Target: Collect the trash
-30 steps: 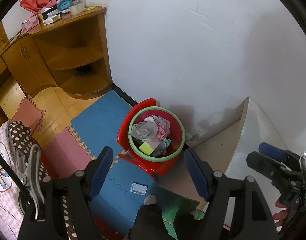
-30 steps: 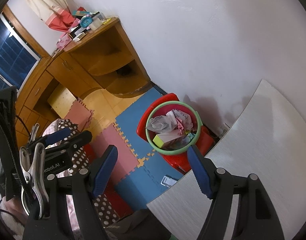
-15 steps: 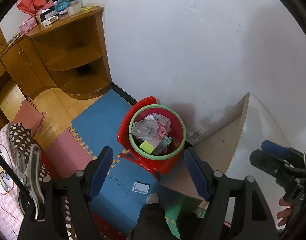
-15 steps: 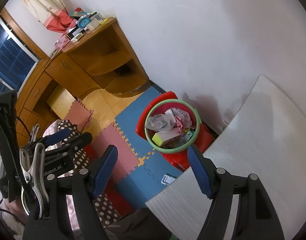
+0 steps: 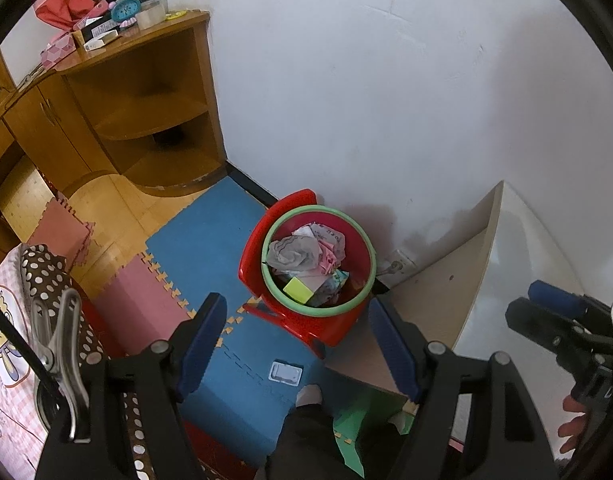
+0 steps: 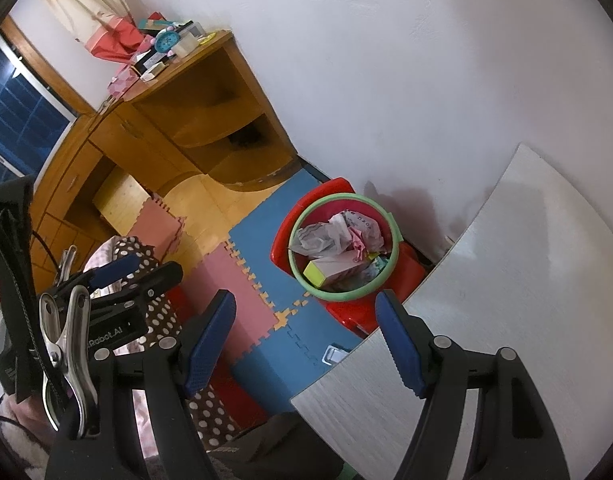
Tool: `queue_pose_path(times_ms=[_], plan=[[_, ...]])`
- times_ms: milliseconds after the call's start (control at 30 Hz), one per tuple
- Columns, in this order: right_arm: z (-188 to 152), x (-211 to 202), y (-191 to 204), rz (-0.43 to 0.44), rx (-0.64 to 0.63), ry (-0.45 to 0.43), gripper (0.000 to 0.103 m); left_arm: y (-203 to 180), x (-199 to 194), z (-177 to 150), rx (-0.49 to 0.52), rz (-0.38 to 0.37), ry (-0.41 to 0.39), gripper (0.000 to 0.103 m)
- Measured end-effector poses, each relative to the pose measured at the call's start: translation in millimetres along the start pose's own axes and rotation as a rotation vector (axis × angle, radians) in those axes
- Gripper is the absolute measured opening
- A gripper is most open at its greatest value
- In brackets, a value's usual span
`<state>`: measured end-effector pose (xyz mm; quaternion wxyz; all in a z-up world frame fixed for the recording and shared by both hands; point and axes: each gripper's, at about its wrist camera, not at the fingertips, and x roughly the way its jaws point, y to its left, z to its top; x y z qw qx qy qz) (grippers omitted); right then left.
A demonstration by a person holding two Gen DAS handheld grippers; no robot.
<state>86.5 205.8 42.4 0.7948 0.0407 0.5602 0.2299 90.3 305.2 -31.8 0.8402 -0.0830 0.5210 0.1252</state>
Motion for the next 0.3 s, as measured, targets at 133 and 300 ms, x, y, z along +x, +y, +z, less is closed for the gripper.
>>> queue_pose_path(times_ms=[133,300], plan=[[-0.6,1.5,-1.8,0.001,0.006,0.004,0.074,0.2,0.6,-0.9,0.000,-0.005,0.001,0.078],[-2.0,4.3,-2.0,0.005,0.011,0.010,0.074,-4.8,0.8,-3.6,0.018,-0.003,-0.002,0.078]])
